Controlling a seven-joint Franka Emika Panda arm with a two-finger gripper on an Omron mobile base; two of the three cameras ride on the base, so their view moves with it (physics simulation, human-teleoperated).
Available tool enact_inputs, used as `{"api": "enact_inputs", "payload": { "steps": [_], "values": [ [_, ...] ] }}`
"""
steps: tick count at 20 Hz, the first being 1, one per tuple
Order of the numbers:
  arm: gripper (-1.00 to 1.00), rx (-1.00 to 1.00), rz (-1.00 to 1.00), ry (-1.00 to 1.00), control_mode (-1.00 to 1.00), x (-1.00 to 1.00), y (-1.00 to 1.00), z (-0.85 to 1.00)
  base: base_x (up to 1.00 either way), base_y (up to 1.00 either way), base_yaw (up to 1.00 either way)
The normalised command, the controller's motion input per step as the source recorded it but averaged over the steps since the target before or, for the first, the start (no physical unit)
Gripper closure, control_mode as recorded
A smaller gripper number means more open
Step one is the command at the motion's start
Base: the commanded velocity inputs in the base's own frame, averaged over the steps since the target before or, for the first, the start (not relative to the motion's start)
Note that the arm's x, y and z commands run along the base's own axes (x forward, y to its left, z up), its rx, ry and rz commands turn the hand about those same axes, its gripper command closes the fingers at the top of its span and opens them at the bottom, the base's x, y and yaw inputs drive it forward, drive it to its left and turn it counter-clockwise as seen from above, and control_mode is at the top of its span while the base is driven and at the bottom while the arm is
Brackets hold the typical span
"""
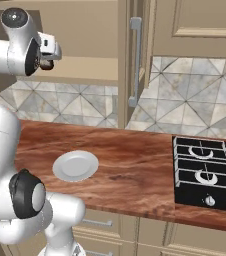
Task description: Move the hot dog bun to the plate on the dining table and place the condiment next to that plate. Then navigate to the fridge and take the sausage and place it on the plate as well.
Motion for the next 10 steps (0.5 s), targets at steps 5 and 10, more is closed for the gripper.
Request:
{"api": "enact_inputs", "payload": {
  "steps": [5,10],
  "values": [
    [-1.00,0.06,0.00,-0.08,-1.00,0.48,0.14,0.04,0.00,0.00,0.00],
    [-1.00,0.05,0.00,-0.13,-1.00,0.28,0.22,0.07,0.00,0.00,0.00]
  ]
}}
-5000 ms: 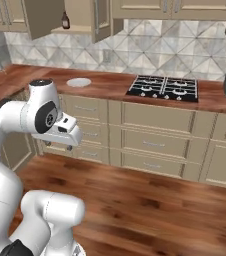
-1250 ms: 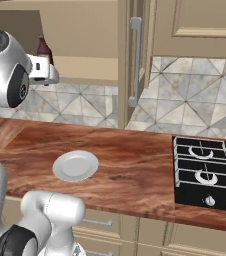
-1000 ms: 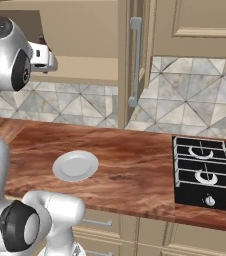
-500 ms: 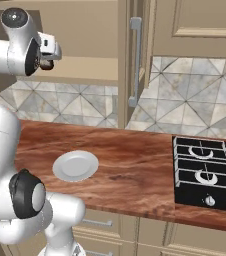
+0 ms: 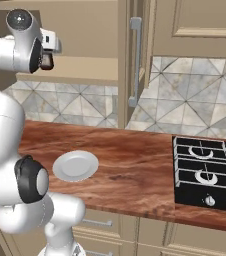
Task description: Move the hot dog bun to the plate on the dining table and place the condiment next to that plate. Then navigate to the fridge and take the sausage and place it on the plate as well.
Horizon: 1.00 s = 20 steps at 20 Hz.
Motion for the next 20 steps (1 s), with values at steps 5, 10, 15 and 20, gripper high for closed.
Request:
{"api": "enact_inputs", "payload": {
  "steps": [5,10,15,20],
  "values": [
    [-1.00,0.04,0.00,-0.11,-1.00,0.41,0.17,0.09,0.00,0.00,0.00],
    [-1.00,0.00,0.00,-0.02,-1.00,0.48,0.14,0.06,0.00,0.00,0.00],
    [-1.00,0.00,0.00,0.00,-1.00,0.46,0.16,0.00,0.00,0.00,0.00],
    [-1.00,0.00,0.00,0.00,-1.00,0.45,0.08,0.00,0.00,0.00,0.00]
  ]
}}
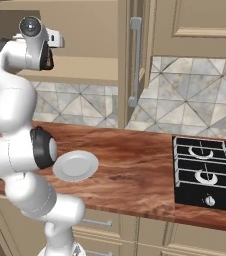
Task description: Move the hot dog bun to the plate on the dining table and place the condiment next to that plate. Then navigate to the fridge and take the sausage and place it on the plate as well.
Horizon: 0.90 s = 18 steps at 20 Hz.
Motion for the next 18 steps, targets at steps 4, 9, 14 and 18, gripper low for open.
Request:
{"api": "enact_inputs", "payload": {
  "steps": [4,9,14,18],
  "values": [
    [-1.00,0.00,0.00,0.01,-1.00,0.43,0.06,0.00,0.00,0.00,0.00],
    [-1.00,0.00,0.00,0.03,-1.00,0.37,0.10,-0.01,0.00,0.00,0.00],
    [1.00,0.00,0.00,0.01,-1.00,0.16,0.10,-0.01,0.00,0.00,0.00],
    [1.00,0.00,0.00,-0.02,-1.00,-0.05,0.00,0.00,0.00,0.00,0.00]
  ]
}}
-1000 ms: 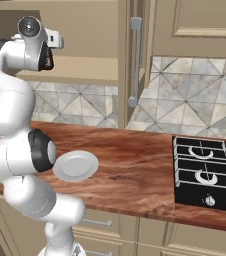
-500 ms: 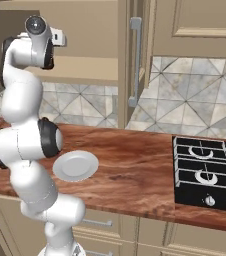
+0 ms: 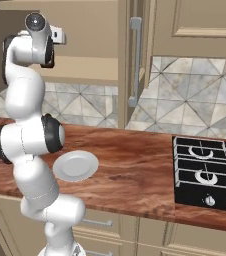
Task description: Move the hot dog bun to the plate on the dining table and place the condiment next to that plate. Then navigate to the fridge and take the sausage and place it on the plate as well.
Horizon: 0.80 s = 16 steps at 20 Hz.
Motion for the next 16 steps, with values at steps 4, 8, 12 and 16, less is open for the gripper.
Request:
{"api": "enact_inputs", "payload": {
  "steps": [4,8,12,16],
  "values": [
    [1.00,0.00,0.00,-0.06,-1.00,-0.24,0.00,0.00,0.00,0.00,0.00],
    [1.00,0.00,0.00,-0.11,-1.00,-0.52,-0.03,0.00,0.00,0.00,0.00],
    [1.00,0.01,0.00,-0.13,-1.00,-0.91,-0.24,0.04,0.00,0.00,0.00],
    [1.00,0.07,0.01,-0.08,-1.00,-1.00,-0.55,0.34,0.00,0.00,0.00]
  ]
}}
